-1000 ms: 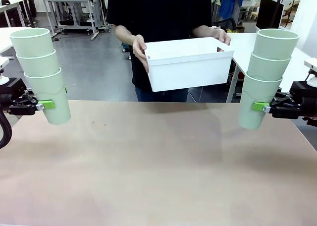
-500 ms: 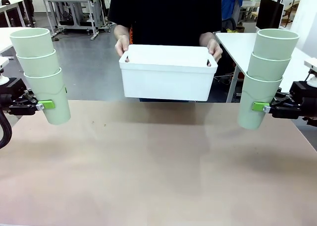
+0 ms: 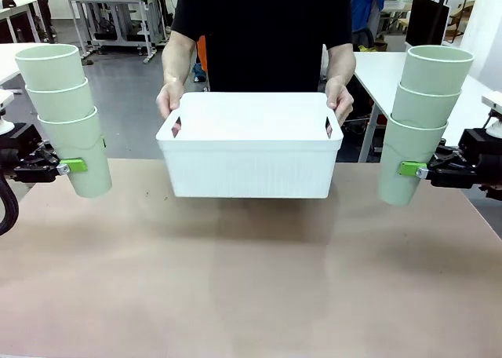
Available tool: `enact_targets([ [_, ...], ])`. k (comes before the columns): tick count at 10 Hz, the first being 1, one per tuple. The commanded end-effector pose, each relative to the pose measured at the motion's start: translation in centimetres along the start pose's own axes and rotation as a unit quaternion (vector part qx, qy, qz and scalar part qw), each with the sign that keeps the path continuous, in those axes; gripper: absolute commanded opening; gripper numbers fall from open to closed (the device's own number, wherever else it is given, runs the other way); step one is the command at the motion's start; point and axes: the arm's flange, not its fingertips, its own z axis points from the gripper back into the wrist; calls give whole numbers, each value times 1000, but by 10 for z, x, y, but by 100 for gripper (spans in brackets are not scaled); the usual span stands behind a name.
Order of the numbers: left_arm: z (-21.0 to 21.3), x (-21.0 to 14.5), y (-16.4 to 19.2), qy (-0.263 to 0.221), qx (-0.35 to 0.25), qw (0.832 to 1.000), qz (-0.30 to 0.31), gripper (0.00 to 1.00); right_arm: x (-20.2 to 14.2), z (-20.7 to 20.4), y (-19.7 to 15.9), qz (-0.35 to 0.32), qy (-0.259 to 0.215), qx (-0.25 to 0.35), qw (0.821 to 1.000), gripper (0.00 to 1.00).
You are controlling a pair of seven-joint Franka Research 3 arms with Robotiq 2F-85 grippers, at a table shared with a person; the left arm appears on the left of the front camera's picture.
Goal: Stack the cups and store them in the basket.
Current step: Place the stack of Reusable plastic cups into the Pantry Basket.
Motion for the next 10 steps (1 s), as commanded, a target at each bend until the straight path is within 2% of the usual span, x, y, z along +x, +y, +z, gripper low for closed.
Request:
enact_targets([
  [1, -2, 6, 0, -2, -1, 1000, -3, 85, 4, -2, 0, 5, 1, -1, 1000, 86],
  [10, -2, 6, 0, -2, -1, 1000, -3, 85, 4, -2, 0, 5, 1, -1, 1000, 86],
])
